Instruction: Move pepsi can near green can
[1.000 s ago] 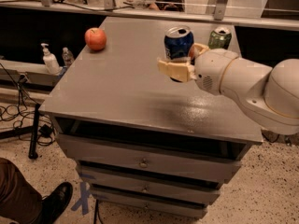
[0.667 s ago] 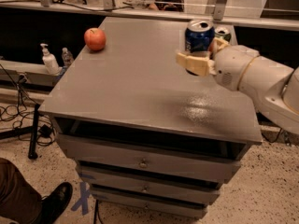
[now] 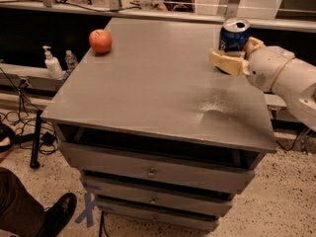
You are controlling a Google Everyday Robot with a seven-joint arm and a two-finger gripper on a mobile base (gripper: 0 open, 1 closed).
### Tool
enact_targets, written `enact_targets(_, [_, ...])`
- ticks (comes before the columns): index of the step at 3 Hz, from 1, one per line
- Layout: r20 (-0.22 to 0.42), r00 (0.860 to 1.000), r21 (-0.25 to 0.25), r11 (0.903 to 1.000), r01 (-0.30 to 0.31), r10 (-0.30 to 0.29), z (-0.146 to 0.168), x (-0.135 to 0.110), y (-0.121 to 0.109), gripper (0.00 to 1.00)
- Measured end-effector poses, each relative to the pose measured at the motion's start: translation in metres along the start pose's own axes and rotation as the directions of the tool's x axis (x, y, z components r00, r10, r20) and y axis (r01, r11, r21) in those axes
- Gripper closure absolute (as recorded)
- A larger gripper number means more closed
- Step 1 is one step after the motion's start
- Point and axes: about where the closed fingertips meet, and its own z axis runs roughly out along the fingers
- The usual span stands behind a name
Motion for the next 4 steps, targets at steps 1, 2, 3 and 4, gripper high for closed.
enact_targets(1, [-0.027,1.0,0.058,0.9982,0.017,-0.015,-0.018,0.016,-0.023,1.0])
enact_targets(2, [-0.038,0.999,0.129,0.9915,0.018,-0.013,-0.038,0.035,-0.043,1.0])
enact_targets(3, [-0.018,1.0,0.174,0.9848,0.01,-0.008,-0.044,0.049,-0.056,1.0])
enact_targets(4, [0.014,1.0,0.192,0.9813,-0.004,0.002,-0.036,0.062,-0.066,1.0])
